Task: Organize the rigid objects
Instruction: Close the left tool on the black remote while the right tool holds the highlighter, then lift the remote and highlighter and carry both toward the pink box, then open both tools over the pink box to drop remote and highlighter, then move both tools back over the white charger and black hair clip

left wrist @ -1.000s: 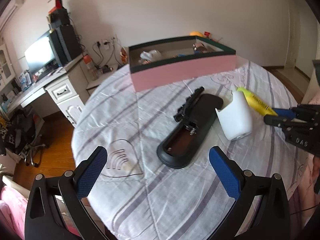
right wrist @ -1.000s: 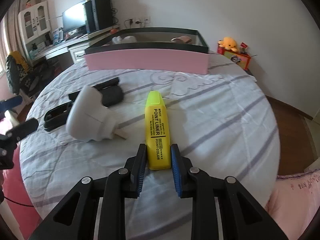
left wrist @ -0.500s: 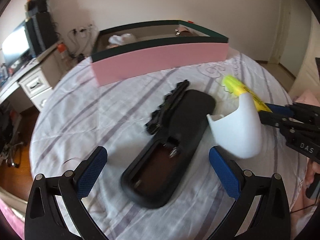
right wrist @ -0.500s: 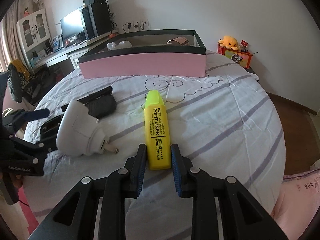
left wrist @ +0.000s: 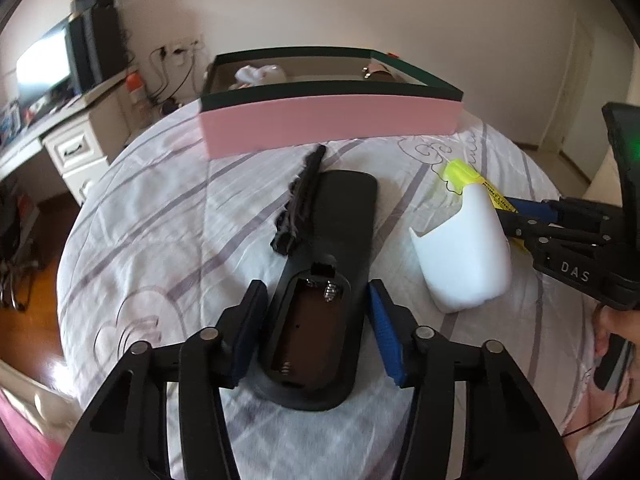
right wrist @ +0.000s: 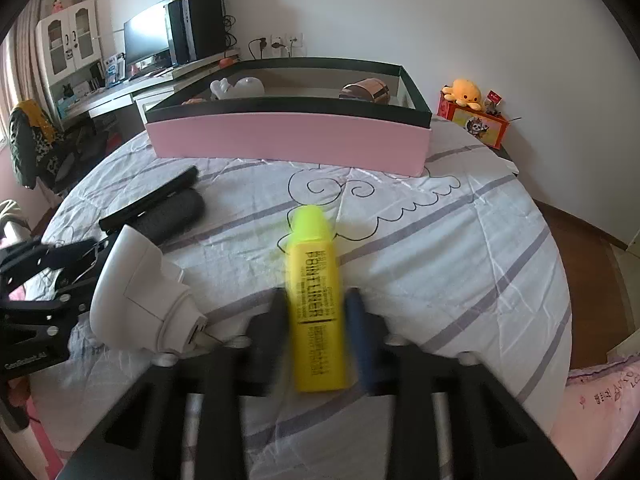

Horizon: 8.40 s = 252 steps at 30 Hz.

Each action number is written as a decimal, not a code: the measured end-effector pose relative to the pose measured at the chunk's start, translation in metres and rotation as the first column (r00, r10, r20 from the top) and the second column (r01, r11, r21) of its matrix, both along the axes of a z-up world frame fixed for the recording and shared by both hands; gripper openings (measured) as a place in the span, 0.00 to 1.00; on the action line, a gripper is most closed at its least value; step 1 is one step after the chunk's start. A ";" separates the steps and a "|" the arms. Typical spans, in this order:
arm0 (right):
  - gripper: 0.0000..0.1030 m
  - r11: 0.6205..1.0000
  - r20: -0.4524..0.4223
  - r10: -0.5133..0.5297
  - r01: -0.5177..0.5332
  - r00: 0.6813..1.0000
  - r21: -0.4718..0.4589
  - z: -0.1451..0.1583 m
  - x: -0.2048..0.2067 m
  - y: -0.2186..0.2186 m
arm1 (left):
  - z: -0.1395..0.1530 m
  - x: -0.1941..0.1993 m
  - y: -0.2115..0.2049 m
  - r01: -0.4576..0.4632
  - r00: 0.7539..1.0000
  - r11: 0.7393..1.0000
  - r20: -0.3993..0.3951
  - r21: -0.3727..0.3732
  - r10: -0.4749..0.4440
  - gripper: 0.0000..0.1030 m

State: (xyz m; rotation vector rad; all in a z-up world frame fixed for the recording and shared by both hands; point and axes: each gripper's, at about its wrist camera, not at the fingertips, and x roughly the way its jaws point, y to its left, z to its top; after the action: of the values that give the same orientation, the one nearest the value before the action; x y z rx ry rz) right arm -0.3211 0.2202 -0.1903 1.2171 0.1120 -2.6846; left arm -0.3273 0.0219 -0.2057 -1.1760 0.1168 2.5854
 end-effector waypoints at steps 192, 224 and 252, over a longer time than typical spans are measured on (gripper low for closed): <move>1.00 0.994 -0.508 0.057 -0.099 0.859 -0.055 0.171 0.118 -0.044 | 0.168 0.103 -0.032 -0.225 0.817 0.974 -0.538 0.034 0.208 1.00; 1.00 0.997 -0.586 0.029 -0.067 0.810 -0.043 0.185 0.191 -0.056 | 0.187 0.170 -0.024 -0.165 0.794 0.985 -0.586 0.047 0.161 1.00; 1.00 0.996 -0.420 0.018 -0.053 0.907 -0.072 0.132 0.133 -0.052 | 0.120 0.098 -0.018 -0.151 0.912 0.988 -0.389 -0.022 0.131 1.00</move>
State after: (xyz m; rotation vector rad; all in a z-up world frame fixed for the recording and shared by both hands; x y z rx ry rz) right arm -0.1879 0.1678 -0.0582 0.5897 0.0819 -2.8418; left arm -0.2289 0.0043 -0.0858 -0.6933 0.1897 2.9303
